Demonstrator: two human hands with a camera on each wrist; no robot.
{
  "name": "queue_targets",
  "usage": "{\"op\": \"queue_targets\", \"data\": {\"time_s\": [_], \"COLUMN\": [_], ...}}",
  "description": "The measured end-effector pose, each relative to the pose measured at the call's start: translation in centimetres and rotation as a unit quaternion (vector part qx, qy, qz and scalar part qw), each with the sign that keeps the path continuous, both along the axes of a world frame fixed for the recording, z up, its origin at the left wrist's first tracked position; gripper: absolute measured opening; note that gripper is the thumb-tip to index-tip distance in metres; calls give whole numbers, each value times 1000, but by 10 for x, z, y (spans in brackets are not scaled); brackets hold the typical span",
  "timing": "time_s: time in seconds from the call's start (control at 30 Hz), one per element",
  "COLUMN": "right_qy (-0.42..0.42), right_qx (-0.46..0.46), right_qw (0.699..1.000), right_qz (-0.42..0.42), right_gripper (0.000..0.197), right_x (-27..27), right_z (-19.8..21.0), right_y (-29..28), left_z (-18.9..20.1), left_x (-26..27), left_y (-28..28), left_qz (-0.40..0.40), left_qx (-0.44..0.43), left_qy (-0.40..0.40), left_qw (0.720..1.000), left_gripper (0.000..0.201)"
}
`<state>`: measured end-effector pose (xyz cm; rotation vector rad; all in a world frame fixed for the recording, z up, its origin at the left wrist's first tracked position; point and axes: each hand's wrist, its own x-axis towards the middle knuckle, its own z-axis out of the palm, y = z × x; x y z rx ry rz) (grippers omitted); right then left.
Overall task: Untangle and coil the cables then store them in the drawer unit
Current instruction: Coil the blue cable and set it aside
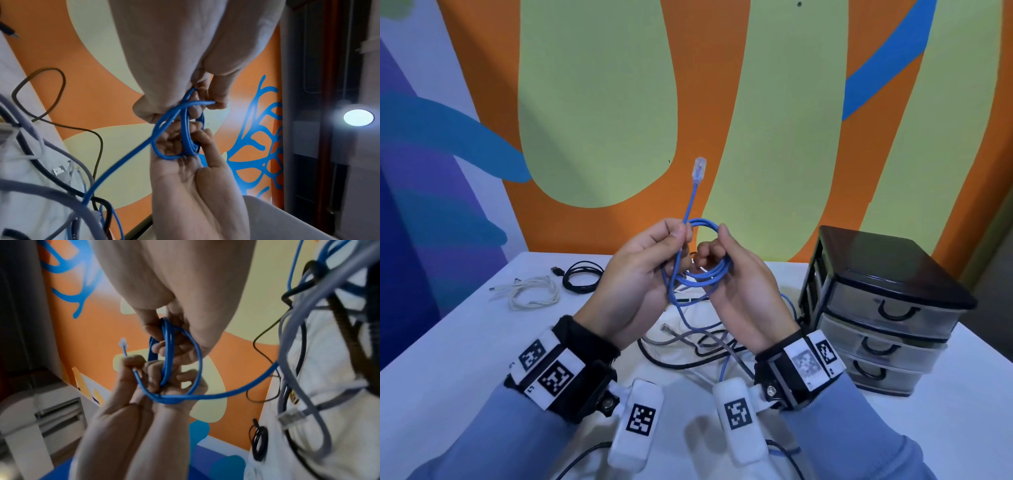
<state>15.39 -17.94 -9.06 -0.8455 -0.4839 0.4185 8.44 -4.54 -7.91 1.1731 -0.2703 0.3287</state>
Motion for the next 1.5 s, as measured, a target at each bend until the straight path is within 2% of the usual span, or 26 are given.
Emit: {"op": "queue_targets", "data": {"time_s": [0.07, 0.17, 0.23, 0.37, 0.5, 0.6, 0.7, 0.77, 0.87, 0.97, 1.07, 1.2, 1.27, 1.37, 1.5], "right_qy": [32, 53, 54, 41, 48, 33, -34, -81, -102, -112, -88, -31, 5, 39, 17], "right_qx": [48, 81, 82, 51, 57, 31, -60, -114, -138, -121, -92, -49, -27, -3, -24], "right_qw": [998, 995, 995, 997, 997, 997, 991, 982, 980, 984, 992, 998, 999, 995, 994], "right_qz": [28, 37, 22, -31, -26, -55, -111, -124, -105, -64, -15, 16, 44, 97, 102], "right_gripper": [37, 42, 43, 40, 39, 37, 36, 34, 31, 34, 35, 40, 47, 62, 53], "right_x": [1, 3, 7, 15, 13, 13, 12, 9, 4, -2, -9, -5, -3, -2, -5], "right_z": [1, 2, 2, 2, 4, 5, 3, 1, 1, 1, 2, 1, 1, 1, 1], "right_y": [0, -4, -8, -12, -11, -12, -9, -7, -6, -5, -3, -2, 0, 0, -2], "left_z": [-1, -2, 0, 8, 6, 7, 8, 6, 4, 3, 3, 5, 7, 9, 7], "left_x": [1, 0, -1, 3, 4, 1, -4, -6, -6, -7, -10, -8, -9, -10, -7], "left_y": [2, 1, 4, 22, 21, 16, 12, 10, 11, 13, 11, 10, 12, 17, 23], "left_qz": [-5, -10, 21, 76, 89, 84, 90, 122, 150, 135, 83, 153, 173, 213, 262], "left_qx": [-8, 32, 33, -101, -118, -54, 47, 137, 245, 275, 248, 269, 283, 309, 350], "left_qy": [14, 29, 30, 4, 10, 8, -25, -53, -63, -46, -51, -46, -31, -21, 2], "left_qw": [1000, 999, 999, 992, 989, 995, 994, 981, 956, 951, 964, 950, 943, 927, 899], "left_gripper": [14, 13, 11, 13, 15, 13, 17, 20, 20, 17, 13, 40, 47, 44, 29]}}
